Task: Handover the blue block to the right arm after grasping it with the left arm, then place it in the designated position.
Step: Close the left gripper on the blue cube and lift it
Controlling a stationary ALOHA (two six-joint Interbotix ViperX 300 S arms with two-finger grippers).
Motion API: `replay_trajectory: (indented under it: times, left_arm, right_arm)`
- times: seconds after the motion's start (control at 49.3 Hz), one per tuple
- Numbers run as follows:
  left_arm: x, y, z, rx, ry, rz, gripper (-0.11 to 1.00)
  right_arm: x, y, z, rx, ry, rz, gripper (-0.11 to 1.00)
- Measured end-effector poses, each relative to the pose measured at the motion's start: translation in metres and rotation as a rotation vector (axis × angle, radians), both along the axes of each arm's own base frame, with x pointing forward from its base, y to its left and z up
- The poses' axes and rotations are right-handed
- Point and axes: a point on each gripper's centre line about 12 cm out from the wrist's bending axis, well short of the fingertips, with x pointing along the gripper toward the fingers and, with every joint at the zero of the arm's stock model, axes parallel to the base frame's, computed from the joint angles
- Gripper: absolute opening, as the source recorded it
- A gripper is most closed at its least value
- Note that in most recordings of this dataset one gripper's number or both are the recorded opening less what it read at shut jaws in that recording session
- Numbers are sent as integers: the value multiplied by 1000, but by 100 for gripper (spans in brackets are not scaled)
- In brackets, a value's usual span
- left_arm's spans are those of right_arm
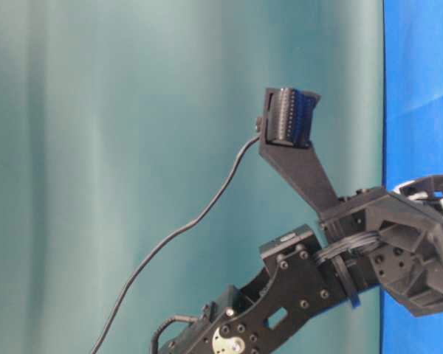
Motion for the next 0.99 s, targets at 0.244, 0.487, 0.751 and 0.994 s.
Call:
replay_trajectory:
  times: [0.244,0.487,0.751,0.994]
  left_arm:
    - [0,-1,-1,0,3,-1,49]
    - [-1,-1,-1,-1,9,1,49]
    - [-1,-1,1,0,29,2,49]
    - [-3,-1,41,-1,12,5,48]
  right_arm:
    - [0,0,0,0,-2,0,97]
    - [0,0,0,0,0,0,97]
    - [0,0,0,0,0,0,97]
    - [0,0,0,0,0,0,97]
